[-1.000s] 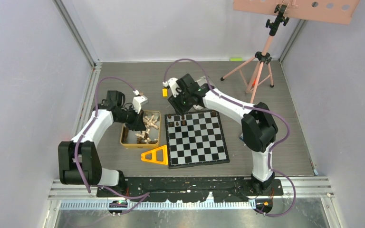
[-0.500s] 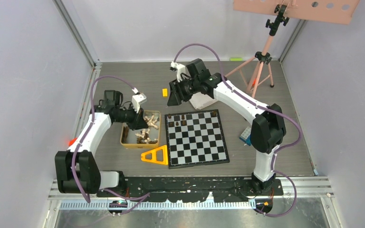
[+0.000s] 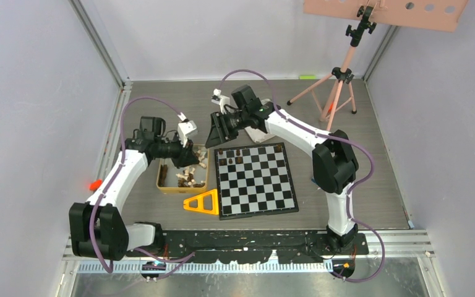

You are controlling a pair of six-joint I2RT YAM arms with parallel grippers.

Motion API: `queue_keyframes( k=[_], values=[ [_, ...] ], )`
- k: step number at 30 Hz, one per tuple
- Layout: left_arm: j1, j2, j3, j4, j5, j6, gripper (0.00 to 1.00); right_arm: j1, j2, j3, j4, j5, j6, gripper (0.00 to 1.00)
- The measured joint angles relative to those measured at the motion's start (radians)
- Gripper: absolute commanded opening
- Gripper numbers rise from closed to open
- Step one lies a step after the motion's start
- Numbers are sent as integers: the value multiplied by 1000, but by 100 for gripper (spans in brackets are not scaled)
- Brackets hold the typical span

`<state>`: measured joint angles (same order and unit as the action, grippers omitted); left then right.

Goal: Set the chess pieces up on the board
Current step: Place the chess piece on the chessboard.

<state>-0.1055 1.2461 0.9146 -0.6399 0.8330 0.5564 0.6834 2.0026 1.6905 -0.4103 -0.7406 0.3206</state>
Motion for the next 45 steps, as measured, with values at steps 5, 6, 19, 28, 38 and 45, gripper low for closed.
queue_keyframes(
  k=[5, 6, 19, 28, 38, 45],
  values=[
    [-16, -2, -15, 21, -3, -3, 18, 24, 25, -1, 48, -52, 59, 54],
    [-18, -2, -16, 23, -3, -3, 18, 27, 28, -1, 60, -63, 75, 54],
    [-38, -22, -39, 64, -38, -7, 19, 55, 90, -13, 172, -134, 201, 42],
    [-39, -23, -55, 89, -101, -32, 20, 59, 108, -48, 272, -187, 292, 27],
    [-39, -24, -65, 100, -145, -52, 26, 56, 146, -53, 343, -215, 375, 4],
    [-39, -31, -67, 105, -145, -51, 40, 49, 146, -53, 336, -210, 370, 1]
  ],
)
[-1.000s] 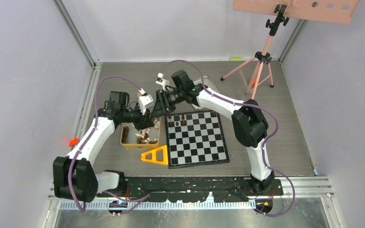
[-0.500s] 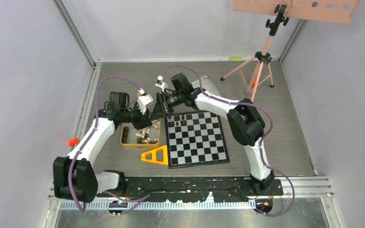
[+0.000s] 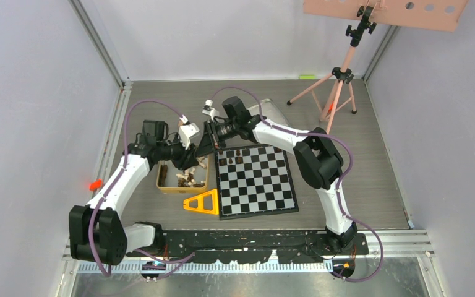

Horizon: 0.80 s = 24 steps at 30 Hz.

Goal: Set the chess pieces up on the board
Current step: Place the chess piece on the chessboard.

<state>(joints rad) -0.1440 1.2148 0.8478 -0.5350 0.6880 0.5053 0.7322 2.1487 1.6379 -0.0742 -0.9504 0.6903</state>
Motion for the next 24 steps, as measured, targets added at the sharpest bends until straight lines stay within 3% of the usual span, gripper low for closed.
queue_keyframes(
  k=[4, 15, 24],
  values=[
    [0, -2, 0, -5, -4, 5, 45, -11, 0, 0, -18, 11, -11, 1],
    [47, -10, 7, -11, 34, -7, 48, -72, -10, -41, -19, 25, -26, 1],
    [68, -3, 8, 136, 175, -66, 51, -129, -88, -133, 136, 23, 108, 1]
  ],
)
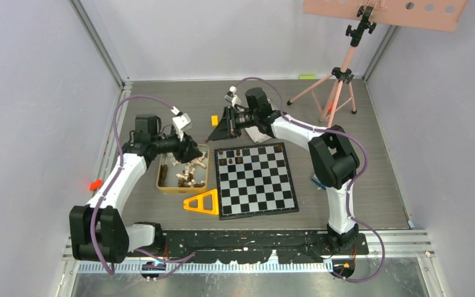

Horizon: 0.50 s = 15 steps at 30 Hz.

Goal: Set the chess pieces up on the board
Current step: Place the chess piece on the chessboard.

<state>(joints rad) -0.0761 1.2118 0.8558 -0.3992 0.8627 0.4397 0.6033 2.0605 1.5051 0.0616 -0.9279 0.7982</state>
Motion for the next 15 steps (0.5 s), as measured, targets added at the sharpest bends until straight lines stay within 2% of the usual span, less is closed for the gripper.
queue_keyframes(
  k=[8, 15],
  values=[
    [2, 70, -5, 191, 141, -18, 48, -18, -59, -42, 154, -9, 115, 1],
    [3, 76, -37, 421, 194, -77, 44, -26, -84, -79, 225, -21, 167, 1]
  ],
)
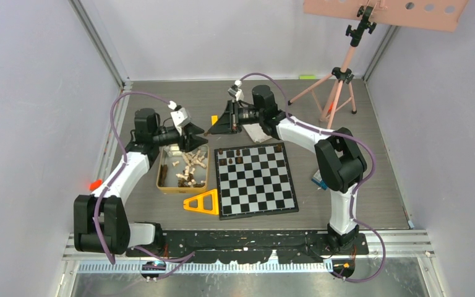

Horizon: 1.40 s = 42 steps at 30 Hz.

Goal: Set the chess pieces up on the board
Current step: Place the chess piece on the chessboard.

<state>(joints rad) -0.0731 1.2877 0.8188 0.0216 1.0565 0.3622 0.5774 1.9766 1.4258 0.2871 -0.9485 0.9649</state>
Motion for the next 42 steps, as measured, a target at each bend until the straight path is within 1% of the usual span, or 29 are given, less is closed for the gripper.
queue_keyframes(
  k=[4, 8, 12, 19, 23, 29, 32, 38, 42],
  values=[
    [0, 1, -14, 95, 23, -45, 39, -8, -3, -8, 29, -5, 21, 1],
    [0, 5, -15, 154, 43, -88, 32, -12, -3, -11, 47, -7, 37, 1],
    [0, 10, -15, 178, 55, -117, 25, -14, -3, -11, 57, -10, 42, 1],
    [1, 13, -16, 196, 60, -133, 20, -15, -5, -11, 58, -16, 45, 1],
    [0, 20, -16, 204, 61, -147, 19, -15, -5, -11, 57, -17, 45, 1],
    [-5, 31, -16, 212, 61, -153, 26, -16, -5, -16, 58, -16, 45, 1],
    [-8, 38, -16, 212, 59, -156, 28, -16, -5, -17, 59, -16, 50, 1],
    [-13, 50, -16, 216, 52, -174, 23, -16, -5, -19, 71, -16, 60, 1],
    [-15, 55, -16, 222, 51, -180, 22, -16, -5, -25, 79, -16, 60, 1]
  ],
)
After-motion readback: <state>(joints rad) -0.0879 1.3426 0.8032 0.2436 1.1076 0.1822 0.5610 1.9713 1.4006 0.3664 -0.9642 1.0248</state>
